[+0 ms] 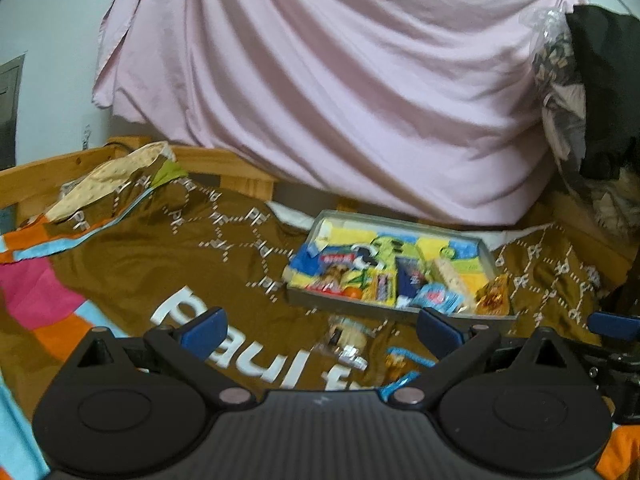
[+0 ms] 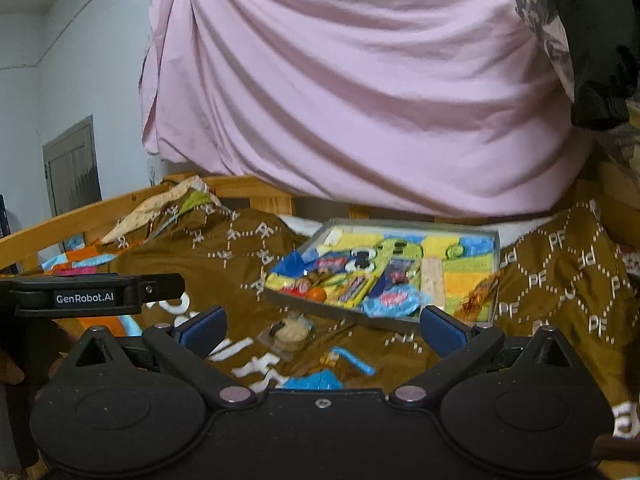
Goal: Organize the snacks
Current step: 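Lift both tools away from the tray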
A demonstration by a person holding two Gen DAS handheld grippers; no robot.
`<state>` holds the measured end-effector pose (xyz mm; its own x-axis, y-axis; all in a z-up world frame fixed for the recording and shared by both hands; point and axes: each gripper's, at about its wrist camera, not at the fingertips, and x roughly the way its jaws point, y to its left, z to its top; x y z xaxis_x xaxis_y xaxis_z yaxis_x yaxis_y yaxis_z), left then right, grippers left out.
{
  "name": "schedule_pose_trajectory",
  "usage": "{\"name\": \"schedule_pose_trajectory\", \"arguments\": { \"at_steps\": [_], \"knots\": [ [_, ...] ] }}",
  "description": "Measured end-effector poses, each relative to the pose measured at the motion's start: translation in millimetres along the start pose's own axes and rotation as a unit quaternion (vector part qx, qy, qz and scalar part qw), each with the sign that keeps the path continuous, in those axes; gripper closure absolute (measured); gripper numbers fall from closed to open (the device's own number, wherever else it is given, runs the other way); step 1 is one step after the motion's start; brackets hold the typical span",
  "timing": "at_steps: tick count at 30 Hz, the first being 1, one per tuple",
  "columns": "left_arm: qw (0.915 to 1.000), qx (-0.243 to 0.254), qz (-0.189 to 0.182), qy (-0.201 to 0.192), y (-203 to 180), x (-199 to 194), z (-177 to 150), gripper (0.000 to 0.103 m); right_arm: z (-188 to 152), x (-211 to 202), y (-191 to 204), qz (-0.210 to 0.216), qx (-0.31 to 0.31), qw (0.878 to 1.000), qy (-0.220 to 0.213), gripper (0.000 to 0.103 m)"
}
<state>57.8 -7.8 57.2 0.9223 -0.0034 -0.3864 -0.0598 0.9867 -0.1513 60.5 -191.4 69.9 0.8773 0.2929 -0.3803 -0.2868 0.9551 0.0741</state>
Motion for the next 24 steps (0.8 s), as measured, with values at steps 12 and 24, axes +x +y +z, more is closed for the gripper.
{"name": "schedule_pose_trajectory", "arguments": {
  "at_steps": [12, 24],
  "knots": [
    [0.9984, 0.027, 0.021, 0.045, 5.1, 3.7, -23.9, 0.0, -29.1, 9.2, 11.2, -0.01, 0.015, 0.998, 0.053, 0.001],
    [0.9972, 0.02, 0.029, 0.066, 27.6, 25.3, -40.7, 0.0, -52.9, 37.4, 12.9, -0.014, 0.027, 0.995, 0.099, 0.001]
  ]
}}
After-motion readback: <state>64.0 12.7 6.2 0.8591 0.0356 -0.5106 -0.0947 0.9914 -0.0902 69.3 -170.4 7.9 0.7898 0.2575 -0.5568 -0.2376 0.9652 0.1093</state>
